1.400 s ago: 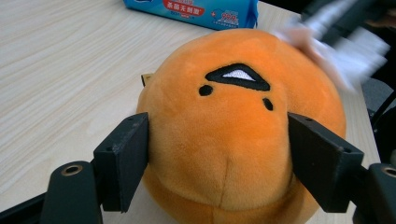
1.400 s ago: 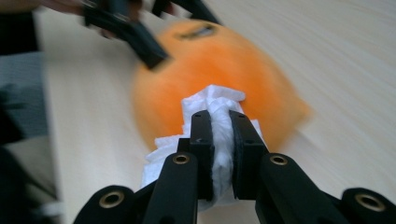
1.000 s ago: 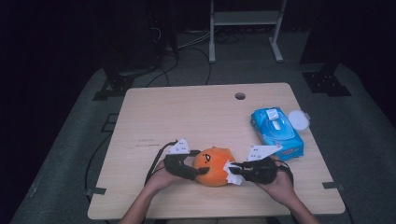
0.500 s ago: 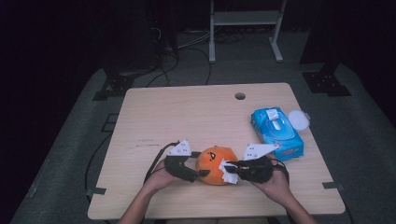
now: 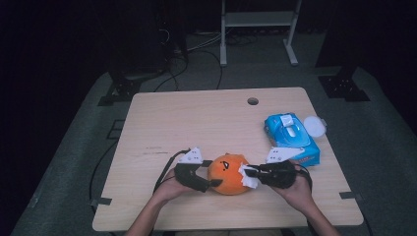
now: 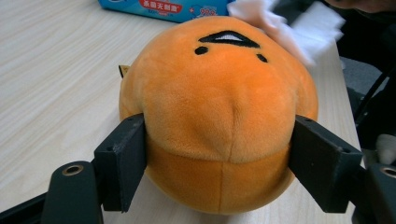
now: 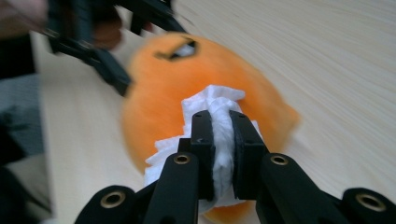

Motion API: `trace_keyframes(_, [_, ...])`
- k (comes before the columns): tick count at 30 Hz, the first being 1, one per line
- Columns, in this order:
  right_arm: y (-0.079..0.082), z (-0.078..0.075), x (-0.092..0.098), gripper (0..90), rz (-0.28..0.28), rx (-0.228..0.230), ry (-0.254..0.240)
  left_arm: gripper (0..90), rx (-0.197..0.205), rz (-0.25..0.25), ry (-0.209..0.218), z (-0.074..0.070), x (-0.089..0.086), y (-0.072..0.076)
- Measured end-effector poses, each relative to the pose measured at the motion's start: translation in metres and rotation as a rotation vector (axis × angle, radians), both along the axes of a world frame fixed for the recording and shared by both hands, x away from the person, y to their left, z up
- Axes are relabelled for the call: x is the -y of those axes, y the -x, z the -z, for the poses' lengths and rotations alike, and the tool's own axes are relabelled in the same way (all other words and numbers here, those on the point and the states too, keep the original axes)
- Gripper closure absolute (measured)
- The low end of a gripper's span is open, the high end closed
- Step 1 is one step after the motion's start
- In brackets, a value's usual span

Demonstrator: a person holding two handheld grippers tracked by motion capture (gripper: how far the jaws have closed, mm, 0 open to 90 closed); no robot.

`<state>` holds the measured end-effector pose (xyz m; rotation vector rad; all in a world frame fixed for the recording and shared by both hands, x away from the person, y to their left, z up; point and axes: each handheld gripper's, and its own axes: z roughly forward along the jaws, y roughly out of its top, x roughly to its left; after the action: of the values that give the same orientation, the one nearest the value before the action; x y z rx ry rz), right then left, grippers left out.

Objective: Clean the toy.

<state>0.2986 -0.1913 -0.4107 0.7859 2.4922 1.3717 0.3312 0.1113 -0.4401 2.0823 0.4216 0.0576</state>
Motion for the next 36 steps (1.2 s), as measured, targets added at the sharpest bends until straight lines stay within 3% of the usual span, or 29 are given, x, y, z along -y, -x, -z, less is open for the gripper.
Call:
trace_keyframes(2, [-0.001, 0.002, 0.002, 80.7, 0.013, 0.004, 0.022, 17.2, -0.016, -0.009, 0.006, 0.000, 0.000, -0.001])
trace_keyframes(3, [-0.003, 0.006, 0.004, 80.7, 0.020, -0.006, 0.030, 17.2, -0.044, -0.022, 0.013, 0.001, 0.001, -0.002])
trace_keyframes(5, [-0.004, 0.011, 0.005, 80.7, 0.016, -0.036, 0.027, 8.6, -0.088, -0.034, 0.006, 0.006, 0.004, -0.003])
trace_keyframes(7, [-0.001, 0.010, 0.002, 80.7, 0.005, -0.029, 0.032, 12.7, -0.073, -0.026, 0.015, 0.006, 0.004, -0.002])
trace_keyframes(10, [0.005, 0.006, -0.006, 80.7, -0.043, -0.032, -0.004, 21.8, -0.013, -0.001, 0.010, 0.002, 0.005, 0.002])
trace_keyframes(13, [0.009, -0.002, -0.012, 80.7, -0.053, 0.022, 0.011, 23.4, 0.023, 0.020, -0.007, 0.000, 0.007, 0.005])
trace_keyframes(14, [0.009, -0.002, -0.012, 80.7, -0.053, 0.022, 0.011, 23.4, 0.023, 0.020, -0.007, 0.000, 0.007, 0.005])
trace_keyframes(15, [0.003, -0.003, -0.007, 80.8, -0.015, 0.022, -0.008, 23.3, 0.024, 0.021, -0.010, 0.000, 0.007, 0.005])
trace_keyframes(17, [-0.003, 0.001, 0.000, 80.8, 0.017, 0.012, 0.007, 20.2, -0.007, 0.002, -0.003, 0.001, 0.006, 0.003])
trace_keyframes(19, [-0.004, 0.007, 0.004, 80.8, 0.025, -0.011, 0.003, 13.0, -0.053, -0.011, 0.018, 0.002, 0.007, 0.001])
trace_keyframes(21, [-0.001, 0.007, 0.003, 80.8, 0.014, -0.027, -0.007, 12.0, -0.057, -0.017, 0.010, 0.003, 0.008, 0.001])
trace_keyframes(24, [0.003, 0.006, -0.003, 80.8, -0.005, -0.018, -0.004, 19.8, -0.031, -0.010, 0.013, 0.001, 0.009, 0.003])
trace_keyframes(25, [0.007, 0.002, -0.012, 80.8, -0.047, -0.010, -0.020, 21.4, 0.013, -0.002, 0.003, -0.002, 0.012, 0.006])
trace_keyframes(26, [0.007, 0.002, -0.012, 80.8, -0.047, -0.010, -0.020, 22.3, 0.013, -0.002, 0.003, -0.002, 0.012, 0.006])
trace_keyframes(27, [0.013, -0.002, -0.021, 80.7, -0.080, 0.016, -0.010, 22.6, 0.066, 0.012, -0.028, -0.005, 0.017, 0.011])
trace_keyframes(28, [0.015, -0.004, -0.024, 80.8, -0.092, 0.021, -0.018, 22.8, 0.066, 0.012, -0.028, -0.005, 0.017, 0.011])
trace_keyframes(29, [0.016, -0.005, -0.027, 80.8, -0.103, 0.022, -0.029, 22.9, 0.104, 0.026, -0.048, -0.006, 0.020, 0.015])
trace_keyframes(32, [0.017, -0.008, -0.029, 80.8, -0.099, 0.044, -0.019, 23.0, 0.118, 0.031, -0.062, -0.007, 0.021, 0.017])
trace_keyframes(33, [0.013, -0.011, -0.024, 80.8, -0.066, 0.060, -0.027, 23.0, 0.117, 0.033, -0.057, -0.006, 0.021, 0.017])
trace_keyframes(35, [0.008, -0.011, -0.017, 80.7, -0.025, 0.085, -0.008, 22.2, 0.102, 0.029, -0.057, -0.005, 0.020, 0.015])
trace_keyframes(36, [0.005, -0.009, -0.014, 80.7, -0.006, 0.076, -0.002, 19.5, 0.078, 0.018, -0.045, -0.004, 0.020, 0.014])
